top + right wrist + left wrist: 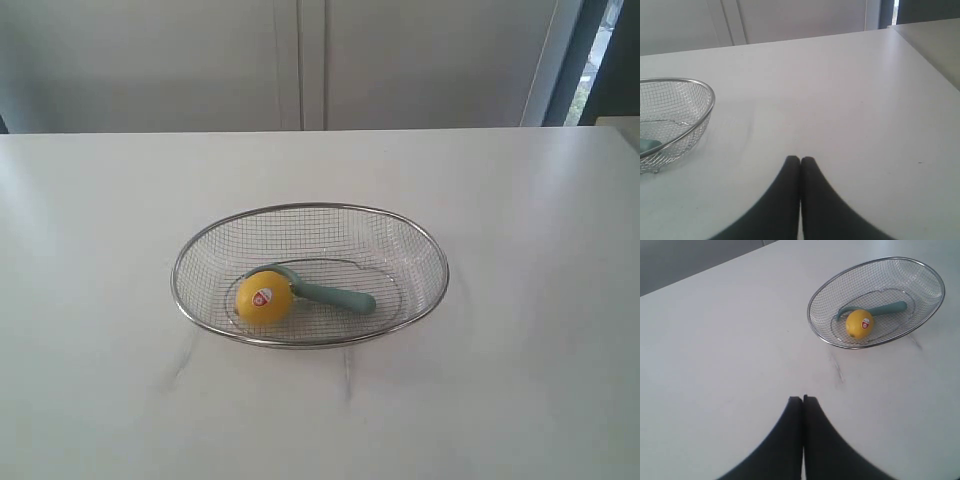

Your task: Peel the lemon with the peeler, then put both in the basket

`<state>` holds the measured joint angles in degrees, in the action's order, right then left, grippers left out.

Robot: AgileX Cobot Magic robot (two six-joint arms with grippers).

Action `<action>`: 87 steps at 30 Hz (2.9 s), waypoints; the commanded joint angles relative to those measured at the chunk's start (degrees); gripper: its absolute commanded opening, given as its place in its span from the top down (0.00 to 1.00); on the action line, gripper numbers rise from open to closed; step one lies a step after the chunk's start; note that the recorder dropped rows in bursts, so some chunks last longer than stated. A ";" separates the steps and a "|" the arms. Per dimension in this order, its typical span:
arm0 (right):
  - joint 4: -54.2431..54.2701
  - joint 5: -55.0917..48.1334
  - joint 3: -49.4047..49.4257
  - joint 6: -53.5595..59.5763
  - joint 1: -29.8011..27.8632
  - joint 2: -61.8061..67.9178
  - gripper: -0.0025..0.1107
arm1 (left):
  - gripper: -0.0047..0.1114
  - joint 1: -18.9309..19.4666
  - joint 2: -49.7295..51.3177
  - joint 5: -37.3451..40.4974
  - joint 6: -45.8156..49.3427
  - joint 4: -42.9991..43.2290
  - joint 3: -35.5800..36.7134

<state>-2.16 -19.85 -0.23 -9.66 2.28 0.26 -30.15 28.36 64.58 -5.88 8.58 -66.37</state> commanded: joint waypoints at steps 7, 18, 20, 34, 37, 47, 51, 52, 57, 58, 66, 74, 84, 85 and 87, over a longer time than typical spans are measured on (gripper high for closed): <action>-0.44 0.19 0.23 0.63 -0.61 -0.26 0.98 | 0.96 -0.30 -0.35 0.00 -0.33 -0.12 0.28; -0.44 0.19 0.23 0.63 -0.61 -0.26 0.98 | 0.96 10.50 -0.39 0.00 -0.33 -0.63 0.28; -0.44 0.19 0.23 0.63 -0.61 -0.26 0.98 | 0.96 15.75 -0.90 0.00 -0.33 -0.63 0.28; -0.44 0.19 0.23 0.63 -0.61 -0.26 0.98 | 0.96 27.26 -10.16 -1.99 0.11 0.29 0.28; -0.44 0.19 0.23 0.63 -0.61 -0.26 0.98 | 0.96 28.38 -12.40 -7.77 -0.28 -0.96 1.87; -0.44 0.19 0.23 0.63 -0.61 -0.26 0.98 | 0.96 29.02 -15.20 -40.46 -0.92 -7.28 25.31; -0.44 0.19 0.23 0.63 -0.61 -0.26 0.98 | 0.96 29.02 -15.43 -51.66 -2.20 -10.90 37.73; -0.44 0.19 0.23 0.63 -0.61 -0.26 0.98 | 0.96 29.02 -15.74 -54.35 -2.42 -11.85 41.17; -0.44 0.19 0.23 0.63 -0.61 -0.26 0.98 | 0.96 29.02 -19.89 -64.58 -4.83 -14.44 56.75; -0.44 0.19 0.23 0.63 -0.61 -0.26 0.98 | 0.96 29.02 -21.01 -66.33 -4.94 -14.86 58.85; -0.33 0.12 0.23 0.63 -0.61 -0.26 0.98 | 0.96 29.02 -28.36 -67.98 -6.30 -17.64 66.37; -0.33 0.13 0.23 0.63 -0.61 -0.26 0.98 | 0.96 29.02 -28.36 -56.60 -5.62 -14.71 66.37; -0.33 0.13 0.23 0.63 -0.61 -0.26 0.98 | 0.96 29.02 -28.36 -52.73 -5.62 -14.31 66.37; -0.33 0.13 0.23 0.63 -0.61 -0.26 0.98 | 0.96 29.02 -28.36 -52.73 -5.62 -14.18 66.37; -0.33 0.13 0.23 0.63 -0.61 -0.26 0.98 | 0.96 29.02 -28.36 -52.51 -5.62 -13.74 66.37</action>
<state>-2.16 -19.85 -0.23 -9.66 2.28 0.26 -1.41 0.31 11.54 -11.56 -5.35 -0.24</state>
